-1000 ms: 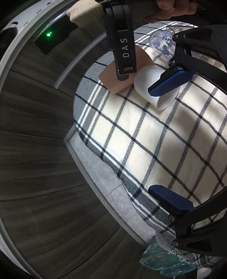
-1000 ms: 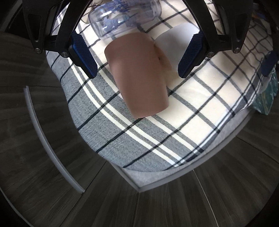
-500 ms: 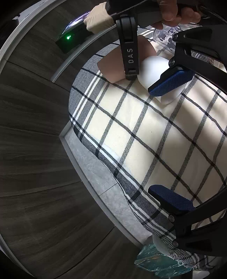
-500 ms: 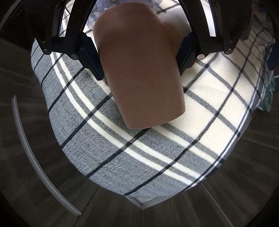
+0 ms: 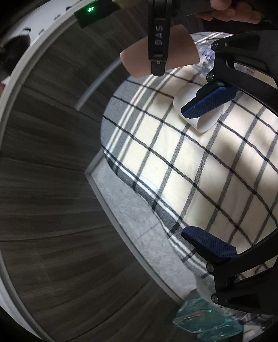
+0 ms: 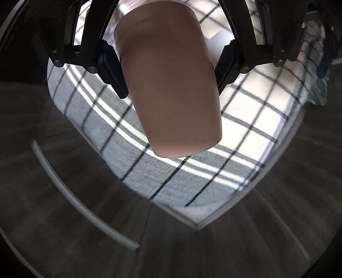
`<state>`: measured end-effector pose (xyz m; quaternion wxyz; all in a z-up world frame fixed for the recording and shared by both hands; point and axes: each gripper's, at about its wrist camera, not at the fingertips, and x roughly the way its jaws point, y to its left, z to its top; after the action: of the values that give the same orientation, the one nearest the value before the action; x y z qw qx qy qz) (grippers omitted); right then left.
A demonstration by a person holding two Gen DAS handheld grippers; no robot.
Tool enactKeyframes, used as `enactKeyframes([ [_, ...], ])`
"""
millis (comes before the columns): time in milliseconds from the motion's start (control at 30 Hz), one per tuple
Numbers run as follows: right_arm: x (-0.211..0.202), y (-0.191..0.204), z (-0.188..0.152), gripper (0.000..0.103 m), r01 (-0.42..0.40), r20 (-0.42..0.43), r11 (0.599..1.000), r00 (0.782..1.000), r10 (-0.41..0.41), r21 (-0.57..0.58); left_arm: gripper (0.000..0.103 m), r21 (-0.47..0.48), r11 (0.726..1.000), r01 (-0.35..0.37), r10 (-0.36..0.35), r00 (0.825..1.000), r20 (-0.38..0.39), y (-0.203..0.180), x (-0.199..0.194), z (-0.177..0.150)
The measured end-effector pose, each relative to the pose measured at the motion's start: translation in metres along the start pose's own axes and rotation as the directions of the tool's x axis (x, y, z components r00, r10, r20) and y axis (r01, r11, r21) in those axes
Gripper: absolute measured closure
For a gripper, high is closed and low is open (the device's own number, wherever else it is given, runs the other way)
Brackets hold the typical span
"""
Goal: Flip cup upside down
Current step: 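Lift the pink cup with the right gripper and swing it toward the left gripper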
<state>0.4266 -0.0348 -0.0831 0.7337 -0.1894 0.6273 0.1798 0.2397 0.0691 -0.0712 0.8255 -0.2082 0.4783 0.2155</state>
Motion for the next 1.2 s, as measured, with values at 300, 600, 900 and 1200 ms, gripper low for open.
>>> enactKeyframes([
  [300,-0.056,-0.016,-0.090,0.026,-0.140,0.151,0.941,0.984,0.097,0.309,0.000,0.160,0.986,0.047,-0.061,0.994,0.085,0.036,-0.052,-0.009],
  [600,-0.050,0.023,-0.215,0.026,-0.312,0.235,0.777,0.948,0.216,0.546,0.000,0.315,0.948,0.052,-0.092,0.990,0.112,0.076,-0.086,-0.050],
  [900,0.002,0.065,-0.300,0.026,-0.395,0.261,0.594,0.917,0.301,0.701,0.000,0.394,0.914,0.099,-0.156,0.981,0.116,0.114,-0.100,-0.080],
  [1200,0.026,0.084,-0.321,0.026,-0.401,0.263,0.547,0.912,0.315,0.735,0.000,0.412,0.907,0.090,-0.146,0.984,0.106,0.122,-0.100,-0.097],
])
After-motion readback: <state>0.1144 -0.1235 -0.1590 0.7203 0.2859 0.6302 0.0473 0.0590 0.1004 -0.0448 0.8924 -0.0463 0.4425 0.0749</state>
